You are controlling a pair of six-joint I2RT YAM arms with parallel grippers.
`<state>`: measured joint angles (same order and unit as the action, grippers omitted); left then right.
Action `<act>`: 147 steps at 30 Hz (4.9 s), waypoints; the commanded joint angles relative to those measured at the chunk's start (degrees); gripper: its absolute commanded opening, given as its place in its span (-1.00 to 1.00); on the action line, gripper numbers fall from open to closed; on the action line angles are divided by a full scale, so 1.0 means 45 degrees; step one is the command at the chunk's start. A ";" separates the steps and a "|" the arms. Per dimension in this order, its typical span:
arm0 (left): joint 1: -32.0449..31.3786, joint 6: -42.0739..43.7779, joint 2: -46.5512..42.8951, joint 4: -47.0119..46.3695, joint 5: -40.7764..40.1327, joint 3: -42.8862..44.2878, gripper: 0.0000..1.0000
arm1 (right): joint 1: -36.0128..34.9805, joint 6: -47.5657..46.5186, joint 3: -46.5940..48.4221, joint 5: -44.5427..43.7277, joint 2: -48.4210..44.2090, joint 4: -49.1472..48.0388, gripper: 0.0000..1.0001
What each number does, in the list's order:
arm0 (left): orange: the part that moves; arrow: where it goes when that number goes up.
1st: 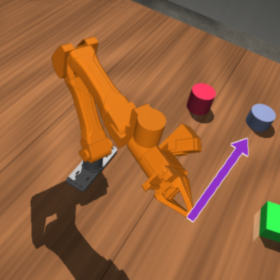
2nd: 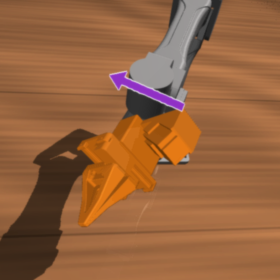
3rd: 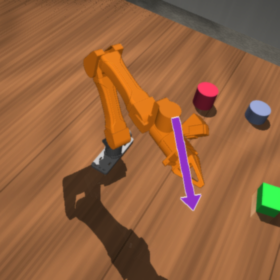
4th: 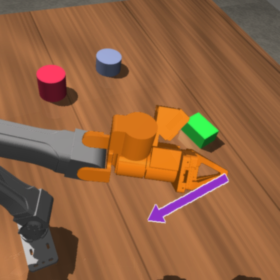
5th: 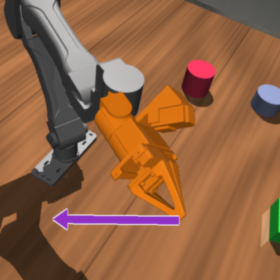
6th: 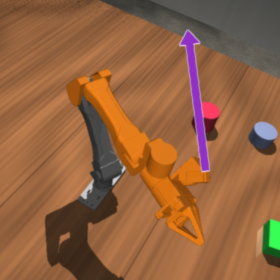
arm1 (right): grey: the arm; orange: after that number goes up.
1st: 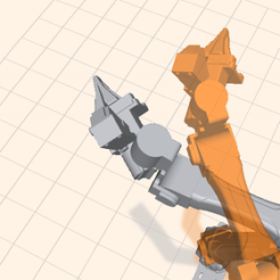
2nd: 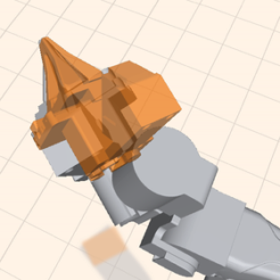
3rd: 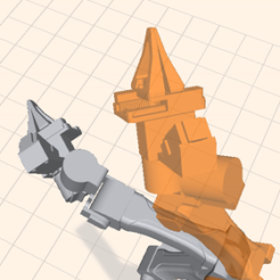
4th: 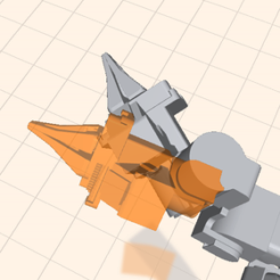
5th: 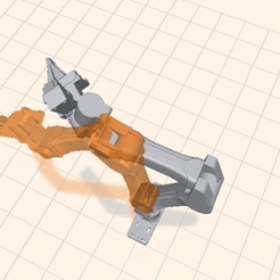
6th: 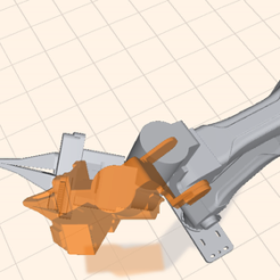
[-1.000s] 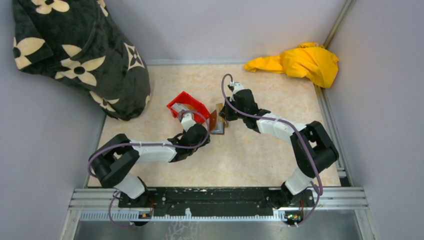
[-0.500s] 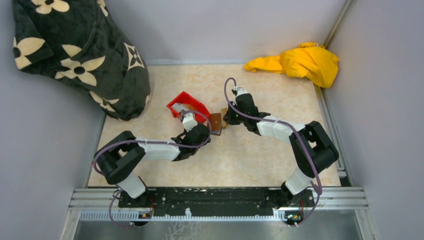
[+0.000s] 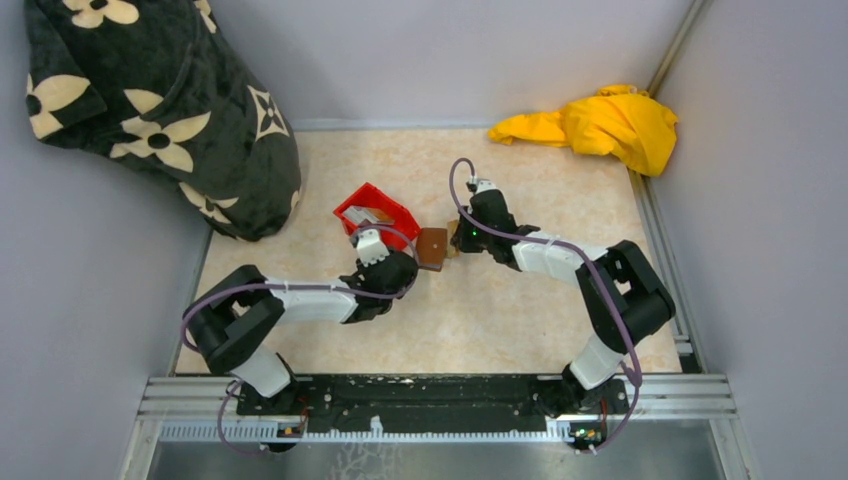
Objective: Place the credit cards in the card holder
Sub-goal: Adjust the storage box at the center of the board.
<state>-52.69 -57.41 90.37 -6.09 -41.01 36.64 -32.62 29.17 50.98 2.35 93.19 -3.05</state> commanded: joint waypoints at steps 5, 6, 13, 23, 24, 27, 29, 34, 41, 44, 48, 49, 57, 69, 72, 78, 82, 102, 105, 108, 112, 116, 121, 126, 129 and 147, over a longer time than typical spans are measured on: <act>-0.0054 0.0870 0.1308 -0.0374 -0.0924 0.1204 0.05 | -0.0126 0.0073 -0.0069 -0.0536 0.0113 0.0251 -1.00; -0.0048 0.1030 0.1435 -0.0418 -0.0991 0.1336 0.05 | -0.0106 0.0077 -0.0063 -0.0539 0.0129 0.0282 -1.00; 0.0309 0.1857 0.2376 -0.0745 -0.0950 0.2013 0.08 | 0.0147 0.0081 -0.0155 -0.0419 0.0211 0.0273 -1.00; 0.1676 0.3469 0.3452 -0.1911 0.0298 0.3151 0.09 | 0.0292 0.0071 -0.0021 -0.0254 0.0635 0.0267 -1.00; 0.1821 0.3618 0.3558 -0.2061 0.0581 0.3237 0.09 | 0.0286 0.0067 0.0023 -0.0249 0.0678 0.0267 -1.00; 0.2088 0.3994 0.3764 -0.2621 0.1437 0.3362 0.09 | 0.0296 0.0058 0.0172 -0.0191 0.0723 0.0310 -1.00; 0.2119 0.4034 0.3706 -0.2954 0.2109 0.3184 0.09 | 0.0296 0.0036 0.0263 -0.0142 0.0686 0.0380 -1.00; 0.2100 0.3862 0.3302 -0.3890 0.3463 0.2257 0.06 | 0.0296 0.0068 0.0516 0.0039 0.0696 0.0520 -1.00; 0.1994 0.3155 0.2595 -0.3770 0.4241 0.1020 0.02 | 0.0527 0.0959 0.0263 0.0816 0.0704 0.0069 -1.00; 0.1898 0.3017 0.2508 -0.3750 0.4407 0.0709 0.01 | 0.0725 0.1445 0.0047 0.1225 0.0727 -0.0229 -1.00; 0.1780 0.2787 0.2538 -0.3680 0.4544 0.0497 0.00 | 0.0961 0.1916 -0.0281 0.1678 0.0736 -0.0681 -1.00; 0.1741 0.2741 0.2526 -0.3595 0.4534 0.0459 0.00 | 0.1038 0.2019 -0.0386 0.1762 0.0732 -0.0779 -1.00; 0.1603 0.2093 0.2164 -0.3219 0.4179 -0.0335 -0.01 | 0.1487 0.2867 -0.1169 0.2468 0.0782 -0.1812 -1.00; 0.1554 0.1239 0.1829 -0.2612 0.3126 -0.0897 0.02 | 0.1973 0.4613 -0.2188 0.4261 0.1304 -0.4575 -1.00; 0.1536 0.1193 0.1929 -0.2668 0.3098 -0.0887 0.02 | 0.2024 0.4908 -0.2331 0.4529 0.1426 -0.5079 -1.00; 0.1554 0.1164 0.2146 -0.2757 0.3173 -0.0861 0.02 | 0.2199 0.5357 -0.2590 0.4983 0.1518 -0.5802 -1.00; 0.1554 0.1214 0.2332 -0.2807 0.3230 -0.0793 0.02 | 0.2287 0.5560 -0.2715 0.5194 0.1497 -0.6177 -1.00; 0.1552 0.1190 0.2438 -0.2671 0.3187 -0.0732 0.02 | 0.2387 0.5022 -0.2838 0.4860 0.1427 -0.5900 -1.00; 0.1554 0.1178 0.2476 -0.2671 0.3216 -0.0721 0.02 | 0.2386 0.5011 -0.2852 0.4871 0.1499 -0.5942 -1.00; 0.1552 0.1175 0.2439 -0.2671 0.3185 -0.0722 0.02 | 0.2386 0.5031 -0.2853 0.4894 0.1588 -0.6005 -1.00; 0.1553 0.1202 0.2479 -0.2717 0.3281 -0.0703 0.02 | 0.2386 0.5108 -0.2804 0.4984 0.1739 -0.6204 -1.00; 0.1554 0.1231 0.2549 -0.2775 0.3347 -0.0682 0.02 | 0.2386 0.5208 -0.2755 0.5053 0.1914 -0.6401 -1.00; 0.1554 0.1254 0.2639 -0.2832 0.3481 -0.0662 0.02 | 0.2386 0.5381 -0.2774 0.5210 0.2148 -0.6724 -1.00; 0.1557 0.1261 0.2550 -0.2737 0.3424 -0.0709 0.01 | 0.2386 0.5775 -0.2976 0.5443 0.2374 -0.7480 -1.00; 0.1552 0.1175 0.2463 -0.2521 0.3217 -0.0798 0.02 | 0.2386 0.5926 -0.3045 0.5512 0.2331 -0.7734 -1.00; 0.1674 0.0258 0.2165 -0.2559 0.2722 -0.1165 0.00 | 0.2484 0.6499 -0.3390 0.5844 0.2570 -0.8931 -1.00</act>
<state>-45.65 -55.96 97.71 -27.70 -29.71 35.38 -21.82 57.39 35.97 27.51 104.25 -37.87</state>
